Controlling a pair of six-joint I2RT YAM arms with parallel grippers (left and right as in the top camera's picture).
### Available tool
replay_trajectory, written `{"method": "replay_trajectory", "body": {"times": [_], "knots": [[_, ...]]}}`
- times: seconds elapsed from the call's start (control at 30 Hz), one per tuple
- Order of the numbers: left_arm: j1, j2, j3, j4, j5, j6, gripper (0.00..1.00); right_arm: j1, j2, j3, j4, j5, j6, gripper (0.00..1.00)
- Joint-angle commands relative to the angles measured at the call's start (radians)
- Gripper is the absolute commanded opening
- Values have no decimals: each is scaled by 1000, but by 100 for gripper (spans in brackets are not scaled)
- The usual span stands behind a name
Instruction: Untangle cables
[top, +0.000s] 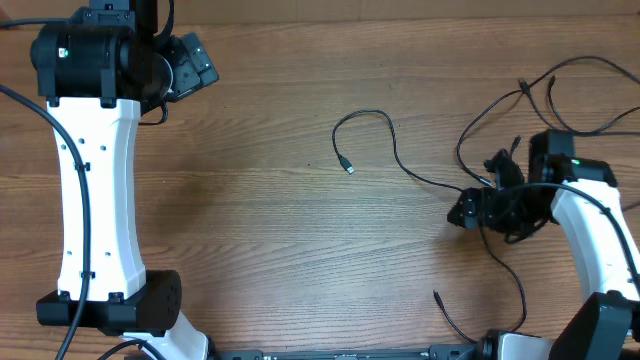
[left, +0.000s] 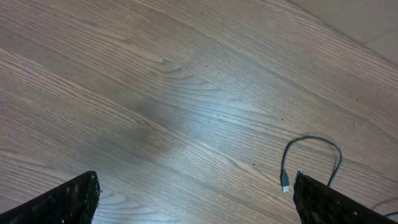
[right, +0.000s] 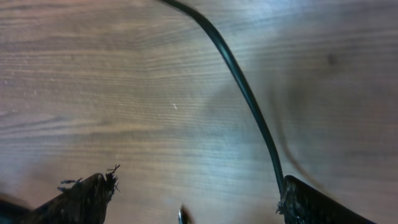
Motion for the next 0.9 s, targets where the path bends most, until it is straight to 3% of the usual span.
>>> {"method": "replay_trajectory", "body": {"times": [0.0,0.37,0.47,0.73,0.83,0.87], "knots": [[2,7,14,-1,5,-16,99,42,-5,-1,47,-11,-10,86],[2,7,14,-1,5,-16,100,60,27,-45,203,117,-7,87],[2,7,14,-1,5,-16,100,60,47,-55,235,120,-8,81],[2,7,14,-1,5,-16,100,60,97,-137,341,119,-14,79],[2,7,14,-1,5,-16,100,60,98,-168,368,114,-14,64],[2,7,14,-1,5,-16,100,60,98,-172,367,111,-14,50]]}}
